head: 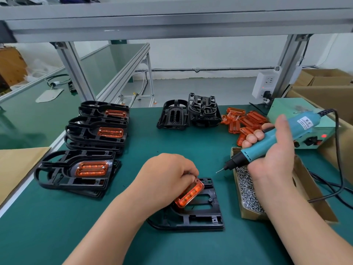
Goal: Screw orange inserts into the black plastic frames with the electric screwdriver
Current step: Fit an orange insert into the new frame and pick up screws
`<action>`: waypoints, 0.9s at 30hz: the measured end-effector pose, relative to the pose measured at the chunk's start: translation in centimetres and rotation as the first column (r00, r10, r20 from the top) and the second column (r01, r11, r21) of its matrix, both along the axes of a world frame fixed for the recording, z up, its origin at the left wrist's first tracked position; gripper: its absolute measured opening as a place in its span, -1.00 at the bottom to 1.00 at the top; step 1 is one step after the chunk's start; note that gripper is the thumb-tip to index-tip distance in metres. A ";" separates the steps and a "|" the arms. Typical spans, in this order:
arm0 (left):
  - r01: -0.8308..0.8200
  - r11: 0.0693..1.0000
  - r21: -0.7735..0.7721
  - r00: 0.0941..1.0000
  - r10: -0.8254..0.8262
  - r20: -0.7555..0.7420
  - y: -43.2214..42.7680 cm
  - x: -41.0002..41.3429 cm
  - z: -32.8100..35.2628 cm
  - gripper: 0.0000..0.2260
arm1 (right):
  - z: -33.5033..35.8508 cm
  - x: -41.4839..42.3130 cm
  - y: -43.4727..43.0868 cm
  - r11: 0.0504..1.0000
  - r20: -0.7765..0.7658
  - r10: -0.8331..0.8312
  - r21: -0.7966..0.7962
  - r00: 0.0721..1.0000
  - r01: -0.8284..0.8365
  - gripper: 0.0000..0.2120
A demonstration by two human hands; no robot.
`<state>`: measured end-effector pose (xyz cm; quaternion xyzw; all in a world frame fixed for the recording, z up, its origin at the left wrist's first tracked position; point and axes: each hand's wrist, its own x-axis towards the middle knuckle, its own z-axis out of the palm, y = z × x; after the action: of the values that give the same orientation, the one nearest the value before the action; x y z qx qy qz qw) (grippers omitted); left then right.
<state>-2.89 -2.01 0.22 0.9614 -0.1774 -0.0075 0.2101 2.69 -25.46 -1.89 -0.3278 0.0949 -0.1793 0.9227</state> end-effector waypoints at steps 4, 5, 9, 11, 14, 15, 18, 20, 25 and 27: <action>0.186 0.977 0.103 0.981 -0.191 0.038 -0.8 0.0 -0.1 -0.82 | 0.0 -0.1 -0.1 1.000 0.007 0.005 0.008 1.000 -0.005 -0.66; 0.201 0.974 0.109 0.977 -0.207 0.047 -1.0 0.0 -0.2 -0.83 | 0.0 -0.2 -0.1 1.000 0.008 0.006 0.009 1.000 -0.006 -0.66; 0.239 0.961 0.141 0.963 -0.254 0.091 -1.8 -0.2 -0.6 -0.83 | 0.0 -0.2 -0.1 1.000 -0.001 0.009 0.004 1.000 -0.009 -0.66; 0.260 0.954 0.151 0.955 -0.277 0.105 -2.0 -0.3 -0.9 -0.82 | 0.1 -0.2 -0.1 1.000 -0.002 0.007 0.003 1.000 -0.007 -0.66; 0.275 0.951 0.143 0.952 -0.291 0.098 -2.1 -0.3 -1.3 -0.81 | 0.0 -0.2 0.0 1.000 0.000 0.005 0.000 1.000 -0.005 -0.67; 0.273 0.952 0.139 0.952 -0.288 0.100 -2.1 -0.3 -1.3 -0.81 | 0.0 -0.1 0.0 1.000 0.001 0.006 0.002 1.000 -0.006 -0.67; 0.241 0.966 0.094 0.961 -0.251 0.117 -1.1 0.1 -1.1 -0.83 | 0.0 -0.1 -0.1 1.000 0.002 0.010 0.004 1.000 -0.010 -0.67; 0.205 0.978 0.026 0.973 -0.207 0.097 -0.1 0.4 -0.9 -0.87 | -0.1 -0.2 -0.1 1.000 0.005 0.012 0.008 1.000 -0.012 -0.66; 0.199 0.980 -0.030 0.976 -0.201 -0.087 2.0 0.8 -1.1 -0.90 | -0.1 0.0 -0.1 1.000 0.007 0.006 0.000 1.000 -0.006 -0.67; 0.222 0.974 -0.049 0.961 -0.227 -0.160 2.0 0.8 -1.2 -0.88 | -0.1 0.0 -0.1 1.000 0.009 0.006 0.006 1.000 -0.006 -0.67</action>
<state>-2.12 -0.05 -1.03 0.9280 -0.2672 -0.1079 0.2363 2.70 -25.60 -1.96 -0.3244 0.0904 -0.1777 0.9247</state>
